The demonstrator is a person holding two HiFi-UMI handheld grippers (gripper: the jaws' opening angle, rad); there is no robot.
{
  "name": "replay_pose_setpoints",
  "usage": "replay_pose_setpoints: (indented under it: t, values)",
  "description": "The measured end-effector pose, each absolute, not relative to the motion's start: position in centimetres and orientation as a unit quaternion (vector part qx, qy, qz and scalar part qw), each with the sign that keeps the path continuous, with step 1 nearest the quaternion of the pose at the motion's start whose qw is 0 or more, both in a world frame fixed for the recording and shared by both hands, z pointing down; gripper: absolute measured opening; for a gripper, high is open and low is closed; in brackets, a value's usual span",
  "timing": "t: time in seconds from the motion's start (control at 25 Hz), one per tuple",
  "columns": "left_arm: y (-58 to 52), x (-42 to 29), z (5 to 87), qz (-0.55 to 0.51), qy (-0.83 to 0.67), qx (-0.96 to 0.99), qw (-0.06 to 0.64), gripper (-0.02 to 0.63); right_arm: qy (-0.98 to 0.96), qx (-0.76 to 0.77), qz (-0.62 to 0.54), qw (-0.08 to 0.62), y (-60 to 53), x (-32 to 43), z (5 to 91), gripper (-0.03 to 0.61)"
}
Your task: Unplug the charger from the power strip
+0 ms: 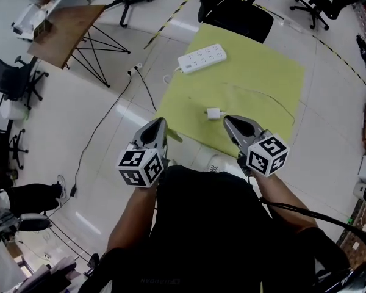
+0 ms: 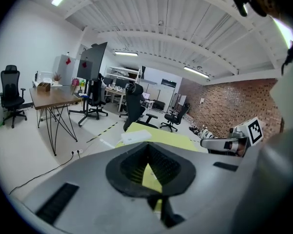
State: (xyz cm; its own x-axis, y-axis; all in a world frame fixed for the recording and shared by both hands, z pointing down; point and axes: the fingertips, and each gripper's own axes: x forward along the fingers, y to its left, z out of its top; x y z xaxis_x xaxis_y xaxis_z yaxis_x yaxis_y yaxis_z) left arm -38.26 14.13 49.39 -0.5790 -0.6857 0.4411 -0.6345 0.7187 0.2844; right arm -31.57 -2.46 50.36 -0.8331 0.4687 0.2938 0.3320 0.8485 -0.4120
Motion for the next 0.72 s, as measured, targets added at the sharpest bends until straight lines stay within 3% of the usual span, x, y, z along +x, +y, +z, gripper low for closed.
replay_pose_setpoints:
  t: [0.72]
  values:
    - [16.2, -36.5, 47.5, -0.03, -0.816, 0.521, 0.249, 0.005, -0.961, -0.095, 0.164, 0.202, 4.7, -28.0, 48.5, 0.002]
